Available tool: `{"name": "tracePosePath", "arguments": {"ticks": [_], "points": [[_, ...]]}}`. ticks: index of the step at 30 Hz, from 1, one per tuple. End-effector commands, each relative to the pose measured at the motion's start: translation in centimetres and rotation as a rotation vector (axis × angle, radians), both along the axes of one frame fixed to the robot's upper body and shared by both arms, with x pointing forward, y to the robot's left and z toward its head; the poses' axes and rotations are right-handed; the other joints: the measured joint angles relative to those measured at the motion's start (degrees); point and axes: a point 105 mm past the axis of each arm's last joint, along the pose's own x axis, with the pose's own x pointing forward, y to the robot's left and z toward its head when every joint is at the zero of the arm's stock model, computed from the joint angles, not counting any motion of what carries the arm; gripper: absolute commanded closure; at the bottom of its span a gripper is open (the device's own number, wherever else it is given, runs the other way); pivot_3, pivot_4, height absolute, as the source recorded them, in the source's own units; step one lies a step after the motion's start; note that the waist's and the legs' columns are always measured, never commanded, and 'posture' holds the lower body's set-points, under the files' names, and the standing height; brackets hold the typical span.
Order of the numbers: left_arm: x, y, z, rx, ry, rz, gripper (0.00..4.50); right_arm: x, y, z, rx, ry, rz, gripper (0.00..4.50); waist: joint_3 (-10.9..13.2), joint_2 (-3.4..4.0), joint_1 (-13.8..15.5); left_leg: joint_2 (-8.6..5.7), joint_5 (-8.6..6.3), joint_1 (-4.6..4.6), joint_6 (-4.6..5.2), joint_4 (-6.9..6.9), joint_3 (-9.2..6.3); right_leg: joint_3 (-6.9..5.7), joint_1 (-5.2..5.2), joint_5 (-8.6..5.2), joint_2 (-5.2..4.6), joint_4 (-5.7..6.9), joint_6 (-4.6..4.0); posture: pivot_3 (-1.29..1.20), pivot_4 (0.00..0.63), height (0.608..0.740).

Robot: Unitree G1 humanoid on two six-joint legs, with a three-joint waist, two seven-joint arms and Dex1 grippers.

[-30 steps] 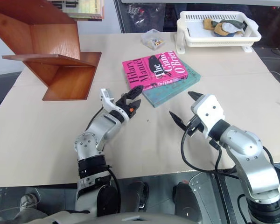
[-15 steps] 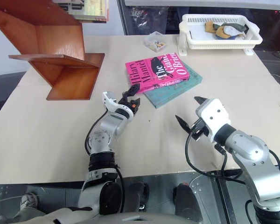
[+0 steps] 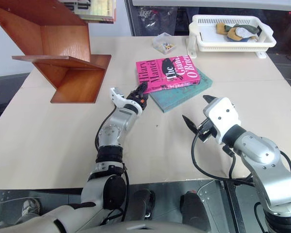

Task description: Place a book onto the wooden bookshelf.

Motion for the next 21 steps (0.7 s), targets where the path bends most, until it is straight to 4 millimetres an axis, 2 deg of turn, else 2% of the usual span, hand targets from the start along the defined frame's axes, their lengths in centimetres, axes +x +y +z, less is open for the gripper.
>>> {"name": "tracePosePath", "arguments": {"ticks": [1,2,5,8,14,21], "points": [[-0.3,-4.0,2.9,-0.101,-0.056,-0.091,1.97,-0.5,0.3,1.1,-0.005,-0.051,0.008,0.0,0.0,0.0,0.01,0.0,0.0,-0.06,0.0,-0.03,0.0,0.01,-0.07,0.0,0.0,-0.02,0.0,0.0,0.15,0.74],[-0.3,-4.0,2.8,-0.1,-0.055,-0.092,1.97,-0.5,0.3,1.0,-0.005,-0.048,0.007,0.0,0.01,-0.01,0.01,0.0,0.0,-0.08,0.0,-0.03,0.0,0.01,-0.09,0.0,0.0,-0.02,0.0,0.0,0.15,0.74],[-0.3,-3.4,2.6,-0.102,-0.046,-0.084,2.62,-0.4,0.3,0.9,-0.006,-0.044,0.007,0.0,0.01,-0.01,0.01,0.01,0.0,-0.11,-0.01,-0.03,0.0,0.02,-0.13,0.0,-0.01,-0.01,0.0,0.0,0.15,0.74],[-0.1,-3.0,2.4,-0.1,-0.041,-0.079,3.82,-0.5,0.3,0.9,0.002,-0.041,0.011,0.0,0.02,-0.01,-0.02,0.0,0.01,-0.1,-0.01,0.0,0.01,0.02,-0.12,0.0,0.0,0.03,0.0,0.0,0.15,0.74],[-0.2,-2.3,2.4,-0.085,-0.041,-0.079,3.92,-0.9,0.4,0.8,0.03,-0.033,0.022,0.0,0.02,-0.01,-0.01,0.01,0.01,-0.09,-0.01,0.0,0.02,0.02,-0.12,0.0,0.01,0.06,0.0,0.0,0.15,0.74],[-1.7,-0.2,1.4,-0.004,-0.033,-0.137,3.92,-1.0,0.4,0.6,0.036,-0.029,0.016,0.0,0.02,-0.02,-0.03,0.01,0.01,-0.09,-0.01,0.0,0.02,0.03,-0.13,0.0,0.0,0.07,0.0,0.0,0.15,0.74]]}}
